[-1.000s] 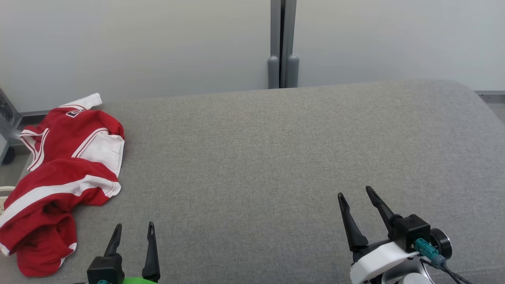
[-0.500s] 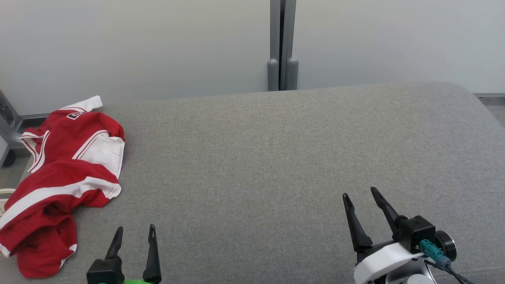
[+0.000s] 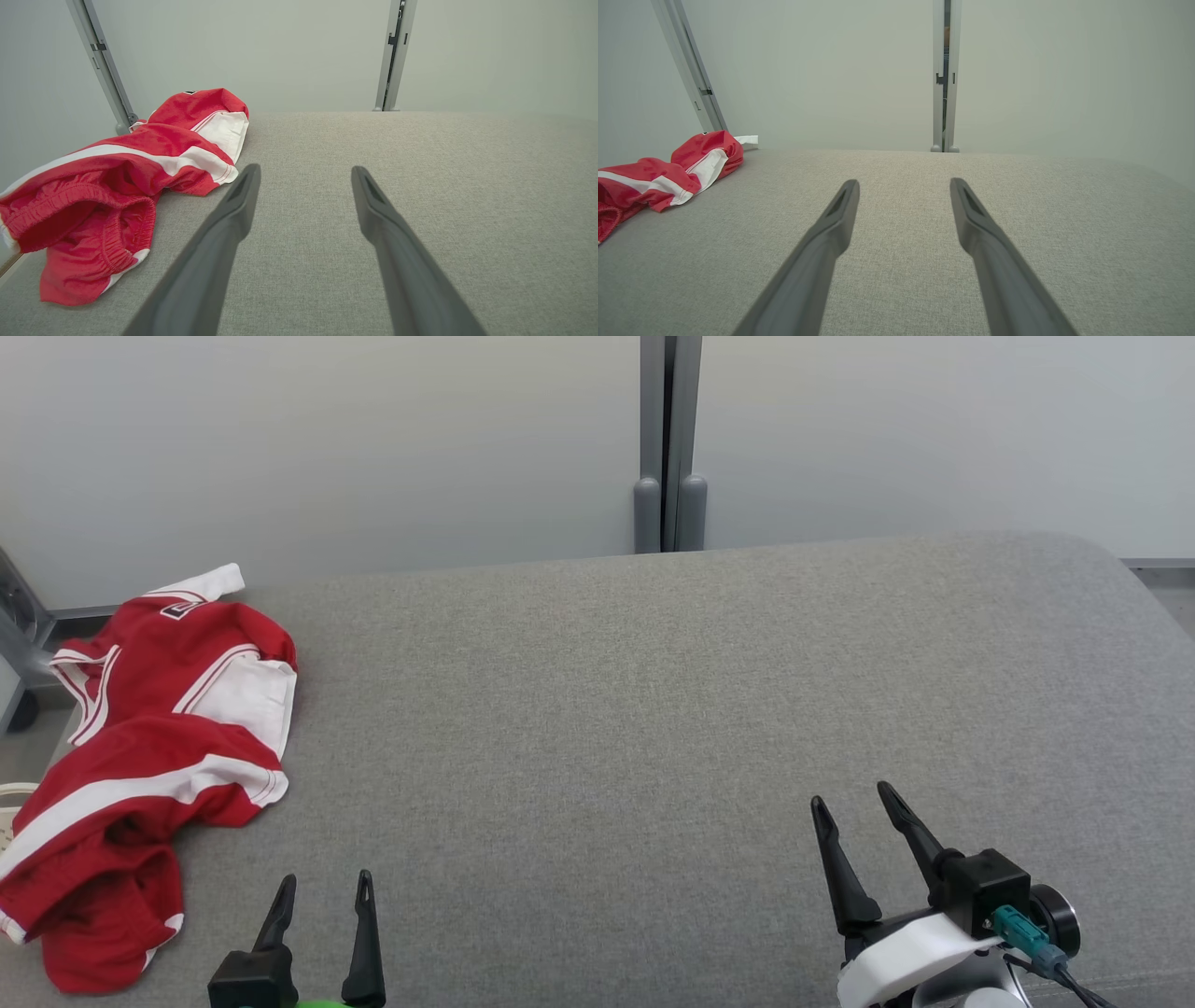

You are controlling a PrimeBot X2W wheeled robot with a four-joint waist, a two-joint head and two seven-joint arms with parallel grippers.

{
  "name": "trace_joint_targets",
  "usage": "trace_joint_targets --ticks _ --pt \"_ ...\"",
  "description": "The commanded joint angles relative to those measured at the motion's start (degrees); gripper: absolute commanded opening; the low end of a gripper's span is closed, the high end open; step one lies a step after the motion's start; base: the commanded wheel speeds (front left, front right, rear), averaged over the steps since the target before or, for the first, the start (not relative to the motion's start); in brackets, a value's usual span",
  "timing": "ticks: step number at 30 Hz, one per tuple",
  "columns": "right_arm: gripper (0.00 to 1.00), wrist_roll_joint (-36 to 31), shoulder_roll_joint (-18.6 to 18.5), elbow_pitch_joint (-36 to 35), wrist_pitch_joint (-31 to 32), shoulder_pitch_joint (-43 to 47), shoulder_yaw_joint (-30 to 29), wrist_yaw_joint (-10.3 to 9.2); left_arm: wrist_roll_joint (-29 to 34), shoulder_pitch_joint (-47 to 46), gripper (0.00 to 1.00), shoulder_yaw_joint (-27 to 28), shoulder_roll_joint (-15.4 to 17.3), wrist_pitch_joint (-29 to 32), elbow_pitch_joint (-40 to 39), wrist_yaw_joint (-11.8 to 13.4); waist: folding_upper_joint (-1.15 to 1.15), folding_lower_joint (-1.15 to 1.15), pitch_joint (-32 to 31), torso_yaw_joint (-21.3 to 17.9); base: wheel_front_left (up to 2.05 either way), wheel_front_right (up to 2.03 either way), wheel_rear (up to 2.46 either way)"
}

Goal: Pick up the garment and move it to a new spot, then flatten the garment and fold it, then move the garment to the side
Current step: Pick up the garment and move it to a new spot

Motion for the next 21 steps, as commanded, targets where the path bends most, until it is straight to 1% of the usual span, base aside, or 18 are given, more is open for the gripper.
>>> trace_joint_targets --ticks 1,15,18,21 --pt "1.00 0.0 -0.2 -0.3 -0.3 0.6 0.0 0.00 -0.5 0.7 1.00 0.0 0.4 0.0 -0.2 0.5 0.00 0.00 0.0 0.0 0.00 0.00 0.00" --pt "1.00 -0.2 -0.2 -0.4 -0.3 0.6 -0.3 0.00 -0.9 0.5 1.00 -0.5 0.9 0.4 -0.5 0.9 0.00 0.00 0.2 0.4 0.00 0.00 0.00" --pt "1.00 -0.1 -0.2 -0.6 -0.3 0.7 -0.6 0.00 -0.9 -0.1 1.00 -0.8 0.9 0.4 -0.6 1.0 0.00 0.00 0.3 1.1 0.00 0.00 0.00" --pt "1.00 -0.1 -0.2 -0.6 -0.3 0.9 -0.6 0.00 -1.1 -0.6 1.00 -0.7 0.9 0.5 -0.6 1.2 0.00 0.00 0.5 2.8 0.00 0.00 0.00"
